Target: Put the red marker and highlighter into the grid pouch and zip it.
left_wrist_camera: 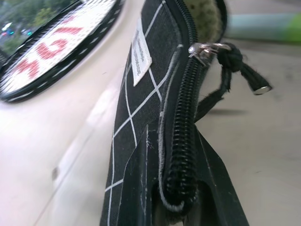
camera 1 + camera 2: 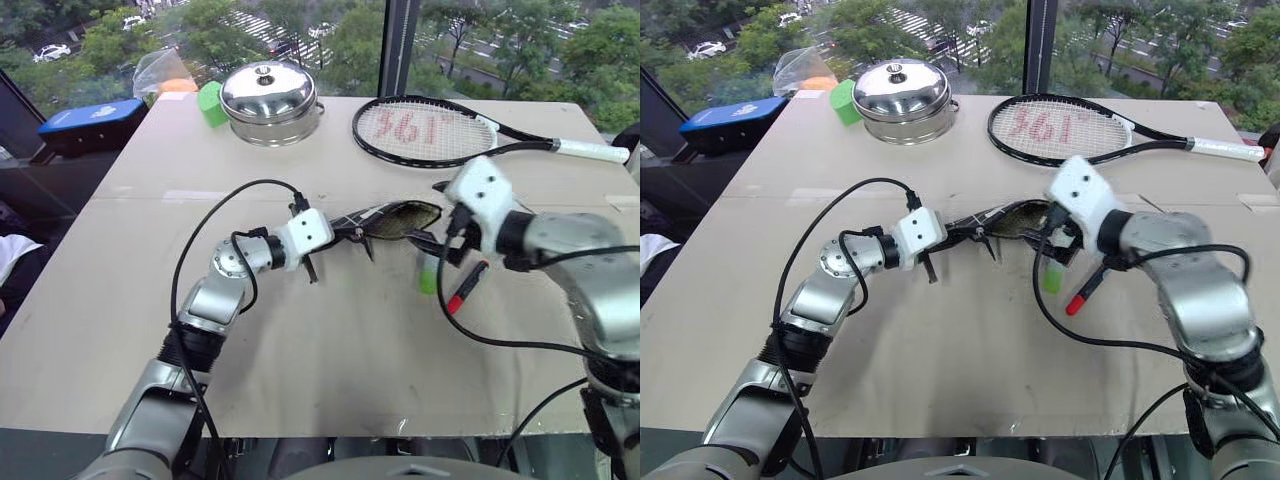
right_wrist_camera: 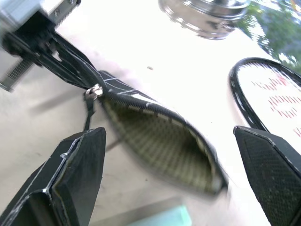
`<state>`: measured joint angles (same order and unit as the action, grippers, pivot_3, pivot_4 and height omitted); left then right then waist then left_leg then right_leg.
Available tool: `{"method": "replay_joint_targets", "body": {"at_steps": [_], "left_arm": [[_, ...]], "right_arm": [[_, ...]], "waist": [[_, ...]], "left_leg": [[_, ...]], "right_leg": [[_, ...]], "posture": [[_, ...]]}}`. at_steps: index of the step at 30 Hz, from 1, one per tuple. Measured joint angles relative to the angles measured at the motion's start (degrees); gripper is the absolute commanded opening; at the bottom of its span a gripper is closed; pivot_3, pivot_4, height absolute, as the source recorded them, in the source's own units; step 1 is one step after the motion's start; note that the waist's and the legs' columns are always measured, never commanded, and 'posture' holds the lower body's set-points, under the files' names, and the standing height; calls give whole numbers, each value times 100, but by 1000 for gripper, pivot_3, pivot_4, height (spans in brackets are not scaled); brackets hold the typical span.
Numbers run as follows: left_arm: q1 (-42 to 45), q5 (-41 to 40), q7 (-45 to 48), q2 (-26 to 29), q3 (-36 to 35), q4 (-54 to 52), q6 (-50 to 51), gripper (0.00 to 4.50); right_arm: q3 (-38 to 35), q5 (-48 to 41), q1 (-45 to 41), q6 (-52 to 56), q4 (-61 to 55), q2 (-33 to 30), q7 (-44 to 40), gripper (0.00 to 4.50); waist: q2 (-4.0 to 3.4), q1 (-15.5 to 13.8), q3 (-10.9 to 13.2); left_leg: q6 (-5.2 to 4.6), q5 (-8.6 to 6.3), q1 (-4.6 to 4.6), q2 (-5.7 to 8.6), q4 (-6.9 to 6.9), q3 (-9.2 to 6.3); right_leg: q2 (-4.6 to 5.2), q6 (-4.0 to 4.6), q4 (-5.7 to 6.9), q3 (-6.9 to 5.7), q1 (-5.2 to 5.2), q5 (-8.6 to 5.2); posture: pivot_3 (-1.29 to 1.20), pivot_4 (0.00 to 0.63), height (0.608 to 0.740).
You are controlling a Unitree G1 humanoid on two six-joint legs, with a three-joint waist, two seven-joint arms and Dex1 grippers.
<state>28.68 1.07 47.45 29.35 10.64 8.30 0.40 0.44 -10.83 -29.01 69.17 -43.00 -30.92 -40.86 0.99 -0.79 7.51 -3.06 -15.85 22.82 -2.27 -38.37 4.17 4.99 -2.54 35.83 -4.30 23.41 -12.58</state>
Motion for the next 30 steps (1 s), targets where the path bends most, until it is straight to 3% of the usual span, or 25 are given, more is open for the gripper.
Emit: {"method": "replay_joint_targets", "body": {"at_steps": [3,5,11,14,18,20,25,26,30], "left_arm": [[113,0,-42,13,-71,153,-17,0],[190,1,-44,29,-103,201,-48,0],[215,2,-40,41,-108,246,-88,0],[207,2,-39,70,-110,246,-91,0],[144,-1,-39,67,-109,106,-76,0],[77,-1,-39,67,-109,70,-71,0],[1,2,-41,55,-107,37,-67,0],[1,7,-43,42,-102,27,-73,0],[4,68,-33,45,-75,27,-111,0]], "right_arm": [[45,80,274,891,-172,565,733,4439],[315,459,321,1593,-52,972,1641,4439],[454,1001,350,2194,999,2267,2947,4439],[355,1045,434,1990,1448,2548,3161,3663],[350,1020,456,1757,1609,2676,3265,1771],[385,980,455,1761,1580,2614,3262,895],[586,769,454,2074,1143,1637,3037,822],[913,340,299,2167,553,516,2500,822],[1113,-145,-297,2113,-170,-709,1808,822]], "waist": [[0,15,0],[-1,19,0],[-2,21,-1],[2,15,-4],[12,33,-11],[11,26,-11],[7,5,-7],[-11,22,5],[-12,67,6]], "left_leg": [[1,1,0,4,0,5],[4,3,0,6,0,6],[34,20,1,12,2,7],[34,20,1,13,2,6],[30,18,-2,10,1,3],[13,8,-3,7,0,1],[16,10,5,9,-1,1],[11,7,5,9,1,3],[7,4,-3,7,12,-4]], "right_leg": [[0,0,3,3,3,0],[0,0,4,5,4,0],[-5,0,4,4,5,0],[-5,-1,2,3,3,0],[-3,-1,4,4,0,0],[-2,-1,5,4,0,0],[4,-1,0,4,2,0],[3,-1,-2,6,4,0],[-9,-1,-3,1,5,-1]], "posture": [[0,150,740],[0,150,740],[0,150,740],[0,150,740],[0,150,740],[0,150,740],[0,150,740],[0,150,740],[0,150,740]]}}
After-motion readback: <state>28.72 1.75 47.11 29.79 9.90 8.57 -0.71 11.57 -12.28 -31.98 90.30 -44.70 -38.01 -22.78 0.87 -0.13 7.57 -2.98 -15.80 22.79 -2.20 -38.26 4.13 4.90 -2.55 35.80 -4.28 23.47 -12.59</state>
